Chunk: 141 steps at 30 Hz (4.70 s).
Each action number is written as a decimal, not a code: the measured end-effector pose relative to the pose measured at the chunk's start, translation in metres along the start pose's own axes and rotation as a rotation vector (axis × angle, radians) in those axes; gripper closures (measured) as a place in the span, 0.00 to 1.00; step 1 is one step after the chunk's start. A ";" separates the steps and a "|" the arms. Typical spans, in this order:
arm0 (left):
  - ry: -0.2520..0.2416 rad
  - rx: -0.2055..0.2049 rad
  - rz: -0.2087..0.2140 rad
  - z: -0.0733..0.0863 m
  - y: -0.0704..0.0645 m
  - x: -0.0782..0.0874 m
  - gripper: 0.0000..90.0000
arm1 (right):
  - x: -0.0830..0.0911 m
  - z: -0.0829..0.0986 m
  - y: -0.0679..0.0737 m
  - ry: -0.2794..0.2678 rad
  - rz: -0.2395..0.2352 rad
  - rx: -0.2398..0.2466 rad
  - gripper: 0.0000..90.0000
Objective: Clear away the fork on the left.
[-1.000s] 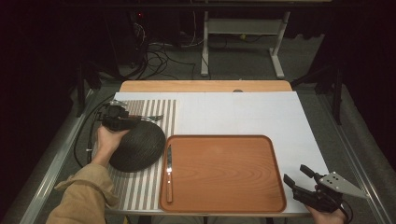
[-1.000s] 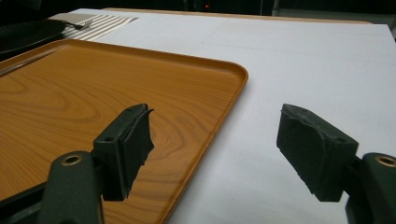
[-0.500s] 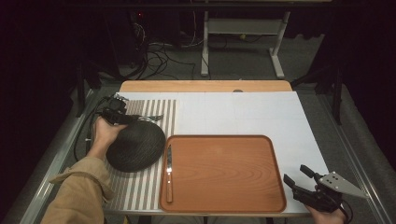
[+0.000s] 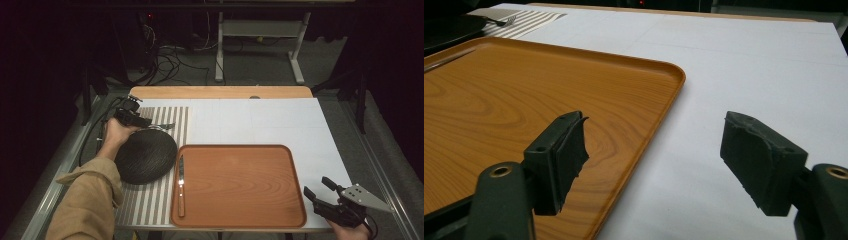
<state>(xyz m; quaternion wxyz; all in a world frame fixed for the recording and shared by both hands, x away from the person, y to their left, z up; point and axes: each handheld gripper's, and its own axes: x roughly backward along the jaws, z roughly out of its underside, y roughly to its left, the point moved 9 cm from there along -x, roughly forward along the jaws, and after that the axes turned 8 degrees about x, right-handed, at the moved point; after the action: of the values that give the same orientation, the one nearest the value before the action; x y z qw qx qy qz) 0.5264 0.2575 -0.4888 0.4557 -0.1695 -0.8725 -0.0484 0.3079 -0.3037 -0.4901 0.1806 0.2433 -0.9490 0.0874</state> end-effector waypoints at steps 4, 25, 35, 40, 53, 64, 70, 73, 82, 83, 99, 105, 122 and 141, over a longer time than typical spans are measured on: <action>0.036 -0.004 0.010 -0.004 0.001 -0.004 0.39 | 0.000 0.000 0.000 0.004 0.004 -0.002 0.30; 0.144 0.013 -0.001 -0.016 0.013 -0.043 0.37 | 0.000 0.002 0.000 0.019 0.018 0.009 0.30; 0.179 0.038 0.040 -0.009 0.016 -0.053 0.40 | 0.000 0.002 0.000 0.024 0.019 0.012 0.30; 0.174 0.048 0.047 -0.009 0.018 -0.054 0.44 | 0.000 0.002 0.000 0.024 0.019 0.012 0.30; 0.188 0.023 0.053 -0.005 0.022 -0.051 0.54 | 0.000 0.003 0.000 0.026 0.019 0.009 0.30; 0.203 -0.002 0.065 0.000 0.026 -0.045 0.54 | 0.000 0.003 0.001 0.028 0.016 0.012 0.30; 0.202 -0.005 0.062 0.000 0.027 -0.045 0.56 | 0.000 0.003 0.001 0.028 0.016 0.014 0.30; 0.197 0.000 0.059 0.000 0.028 -0.045 0.57 | 0.001 0.003 0.001 0.028 0.016 0.013 0.30; 0.194 -0.012 0.035 0.004 0.035 -0.043 0.62 | 0.001 0.003 0.001 0.030 0.015 0.015 0.30; 0.194 -0.013 0.035 0.005 0.035 -0.042 0.63 | 0.001 0.003 0.001 0.030 0.015 0.015 0.30; 0.221 0.008 0.025 0.017 0.045 -0.034 0.77 | 0.001 0.003 0.002 0.032 0.015 0.013 0.30; 0.222 0.015 0.033 0.022 0.048 -0.030 0.80 | 0.000 0.003 0.001 0.031 0.013 0.014 0.30; 0.236 0.045 0.034 0.037 0.057 -0.019 0.81 | 0.001 0.003 0.002 0.029 0.008 0.015 0.30; 0.182 0.088 -0.019 0.045 0.064 0.005 0.81 | -0.001 0.003 0.003 0.024 -0.011 0.011 0.30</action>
<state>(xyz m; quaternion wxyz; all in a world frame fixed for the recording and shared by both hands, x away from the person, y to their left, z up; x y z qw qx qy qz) 0.5100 0.3293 -0.5154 0.5396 -0.1359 -0.8304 -0.0296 0.3063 -0.3015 -0.4930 0.1912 0.2486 -0.9448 0.0944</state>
